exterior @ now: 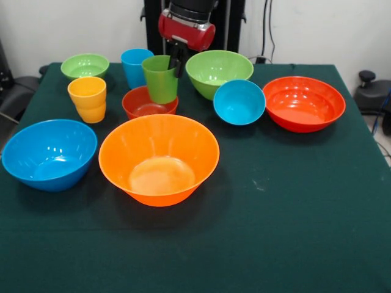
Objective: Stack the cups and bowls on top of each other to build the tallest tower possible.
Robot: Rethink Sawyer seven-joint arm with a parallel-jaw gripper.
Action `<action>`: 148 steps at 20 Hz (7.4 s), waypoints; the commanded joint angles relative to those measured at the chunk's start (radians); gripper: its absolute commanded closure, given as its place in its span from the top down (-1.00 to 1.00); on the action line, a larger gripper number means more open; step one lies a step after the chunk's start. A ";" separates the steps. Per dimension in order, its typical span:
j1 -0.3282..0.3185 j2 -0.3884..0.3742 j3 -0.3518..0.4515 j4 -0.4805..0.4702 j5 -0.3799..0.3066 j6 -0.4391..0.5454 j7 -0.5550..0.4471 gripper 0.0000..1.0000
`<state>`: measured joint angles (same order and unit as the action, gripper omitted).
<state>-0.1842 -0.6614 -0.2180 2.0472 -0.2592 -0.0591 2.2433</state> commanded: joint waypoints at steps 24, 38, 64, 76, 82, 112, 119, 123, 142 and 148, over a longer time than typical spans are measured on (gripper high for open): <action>-0.189 0.100 0.216 -0.135 -0.153 0.229 -0.048 -1.00; -0.156 0.127 0.152 -0.172 -0.173 0.219 -0.043 -1.00; -0.302 0.189 0.469 -0.153 -0.107 0.212 -0.011 -1.00; -0.290 0.208 0.495 -0.162 -0.089 0.189 0.027 -1.00; -0.264 0.214 0.484 -0.175 -0.075 0.168 0.055 -1.00; -0.141 0.255 0.461 -0.292 0.098 0.144 0.130 -1.00; -0.115 0.274 0.450 -0.333 0.147 0.148 0.125 -1.00; -0.109 0.277 0.452 -0.333 0.162 0.134 0.126 -1.00; -0.057 0.300 0.455 -0.399 0.274 0.128 0.151 -1.00; -0.010 0.314 0.418 -0.428 0.330 0.124 0.164 -1.00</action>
<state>-0.2636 -0.4859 0.0818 1.7321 -0.0024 0.1220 2.2431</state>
